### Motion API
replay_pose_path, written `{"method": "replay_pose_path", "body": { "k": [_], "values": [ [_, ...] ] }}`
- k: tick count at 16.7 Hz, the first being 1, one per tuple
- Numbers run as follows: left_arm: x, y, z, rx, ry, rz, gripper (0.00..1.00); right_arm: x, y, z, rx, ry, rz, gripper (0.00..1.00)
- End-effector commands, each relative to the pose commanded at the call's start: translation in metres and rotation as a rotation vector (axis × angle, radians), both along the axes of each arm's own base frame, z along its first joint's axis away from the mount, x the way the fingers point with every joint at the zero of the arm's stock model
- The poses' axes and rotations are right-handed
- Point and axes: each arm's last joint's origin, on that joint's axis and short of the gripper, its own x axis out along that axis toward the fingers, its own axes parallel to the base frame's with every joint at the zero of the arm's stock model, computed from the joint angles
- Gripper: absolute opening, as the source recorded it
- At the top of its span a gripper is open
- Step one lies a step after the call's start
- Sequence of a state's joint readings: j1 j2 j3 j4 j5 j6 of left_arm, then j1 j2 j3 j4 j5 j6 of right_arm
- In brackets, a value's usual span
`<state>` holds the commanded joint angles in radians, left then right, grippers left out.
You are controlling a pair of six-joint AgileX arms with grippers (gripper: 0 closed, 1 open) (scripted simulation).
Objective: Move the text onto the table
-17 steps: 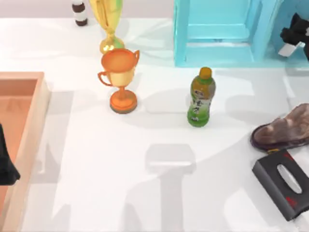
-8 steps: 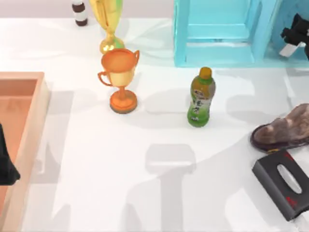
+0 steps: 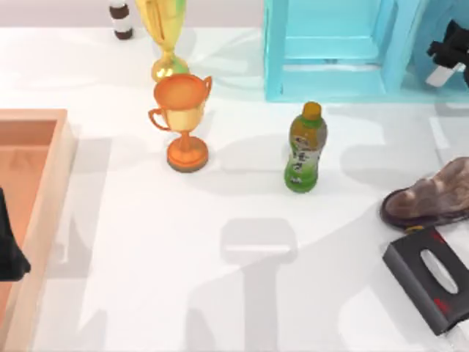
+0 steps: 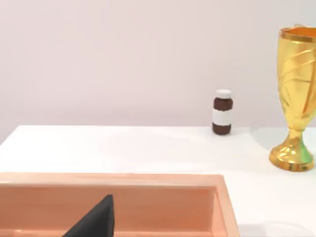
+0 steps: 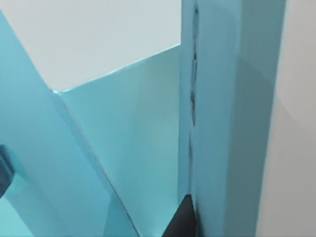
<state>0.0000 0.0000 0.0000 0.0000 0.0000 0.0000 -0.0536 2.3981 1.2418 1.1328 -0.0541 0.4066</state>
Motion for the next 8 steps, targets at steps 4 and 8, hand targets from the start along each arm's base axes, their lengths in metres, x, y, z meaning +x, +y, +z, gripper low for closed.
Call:
{"method": "replay_pose_path", "body": {
  "k": [4, 8],
  "values": [
    [0.0, 0.0, 0.0, 0.0, 0.0, 0.0, 1.0, -0.014, -0.002, 0.031, 0.002, 0.023, -0.006, 0.0],
    [0.0, 0.0, 0.0, 0.0, 0.0, 0.0, 1.0, -0.034, -0.001, 0.08, -0.004, -0.006, 0.0, 0.0]
  ]
}}
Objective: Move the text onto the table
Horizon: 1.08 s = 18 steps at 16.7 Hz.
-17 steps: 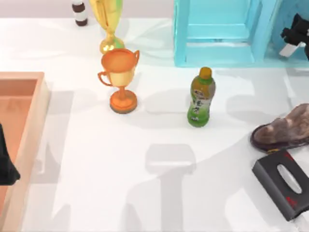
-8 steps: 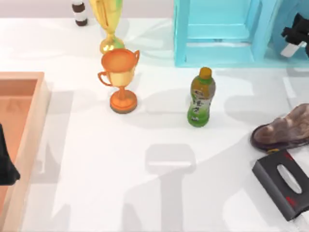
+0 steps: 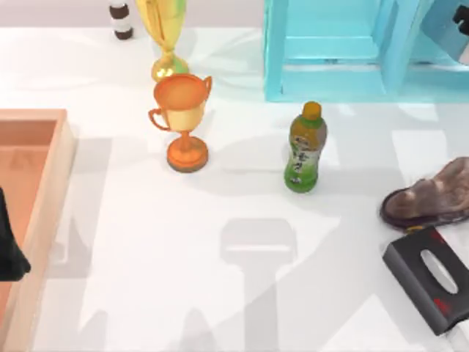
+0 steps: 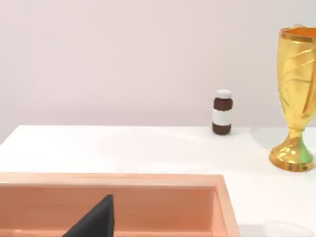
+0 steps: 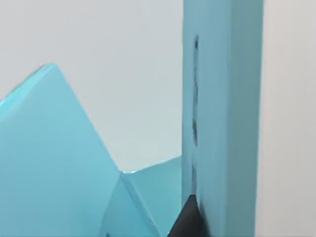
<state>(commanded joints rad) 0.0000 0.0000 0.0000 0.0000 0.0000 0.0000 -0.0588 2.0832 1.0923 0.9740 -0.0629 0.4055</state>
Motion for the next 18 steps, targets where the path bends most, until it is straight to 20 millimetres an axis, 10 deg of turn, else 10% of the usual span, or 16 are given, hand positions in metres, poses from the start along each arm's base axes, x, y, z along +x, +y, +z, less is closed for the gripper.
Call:
{"method": "replay_pose_path", "body": {
  "k": [18],
  "values": [
    [0.0, 0.0, 0.0, 0.0, 0.0, 0.0, 1.0, -0.129, 0.003, 0.108, -0.005, -0.011, 0.003, 0.0]
  ]
}}
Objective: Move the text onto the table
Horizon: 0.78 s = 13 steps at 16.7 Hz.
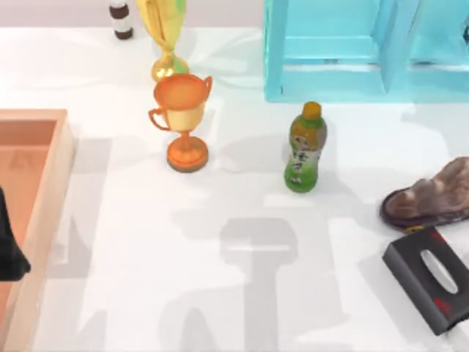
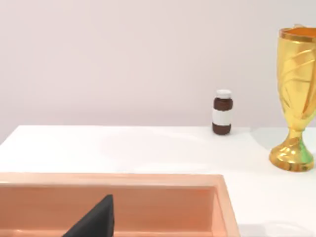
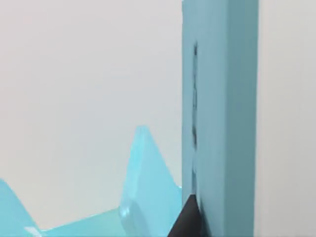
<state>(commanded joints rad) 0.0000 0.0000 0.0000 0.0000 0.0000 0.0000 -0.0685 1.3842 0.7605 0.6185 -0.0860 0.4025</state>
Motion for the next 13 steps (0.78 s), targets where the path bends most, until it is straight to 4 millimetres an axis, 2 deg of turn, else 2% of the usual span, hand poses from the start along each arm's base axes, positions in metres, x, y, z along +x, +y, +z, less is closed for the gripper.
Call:
{"method": "replay_pose_path", "body": {
  "k": [3, 5, 11, 13],
  "values": [
    [0.0, 0.0, 0.0, 0.0, 0.0, 0.0, 1.0, -0.026, 0.0, 0.004, 0.006, 0.014, -0.002, 0.0],
    [0.0, 0.0, 0.0, 0.0, 0.0, 0.0, 1.0, -0.034, 0.001, 0.005, 0.008, 0.016, -0.001, 0.0],
    [0.0, 0.0, 0.0, 0.0, 0.0, 0.0, 1.0, -0.034, 0.002, 0.003, 0.009, 0.023, 0.003, 0.0],
    [0.0, 0.0, 0.0, 0.0, 0.0, 0.0, 1.0, -0.031, 0.01, 0.003, -0.013, 0.03, 0.005, 0.0]
  ]
}}
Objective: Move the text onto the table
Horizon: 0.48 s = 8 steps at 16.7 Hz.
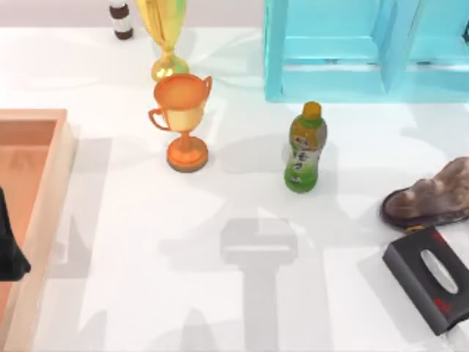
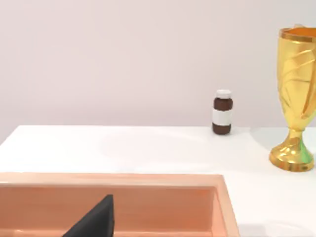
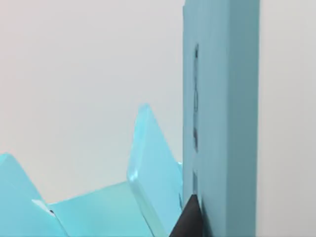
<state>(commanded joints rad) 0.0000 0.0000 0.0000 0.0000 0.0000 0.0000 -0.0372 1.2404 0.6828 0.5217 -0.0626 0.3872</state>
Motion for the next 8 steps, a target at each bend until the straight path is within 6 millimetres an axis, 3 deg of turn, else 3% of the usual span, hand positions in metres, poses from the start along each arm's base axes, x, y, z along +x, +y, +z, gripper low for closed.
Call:
{"method": "replay_pose_path", "body": {
  "k": [2, 4, 8],
  "values": [
    [0.0, 0.0, 0.0, 0.0, 0.0, 0.0, 1.0, 0.007, 0.019, 0.0, -0.059, 0.011, 0.012, 0.0],
    [0.0, 0.0, 0.0, 0.0, 0.0, 0.0, 1.0, 0.013, 0.051, 0.001, -0.151, 0.015, 0.04, 0.0],
    [0.0, 0.0, 0.0, 0.0, 0.0, 0.0, 1.0, 0.003, 0.149, 0.005, -0.399, -0.022, 0.152, 0.0]
  ]
}}
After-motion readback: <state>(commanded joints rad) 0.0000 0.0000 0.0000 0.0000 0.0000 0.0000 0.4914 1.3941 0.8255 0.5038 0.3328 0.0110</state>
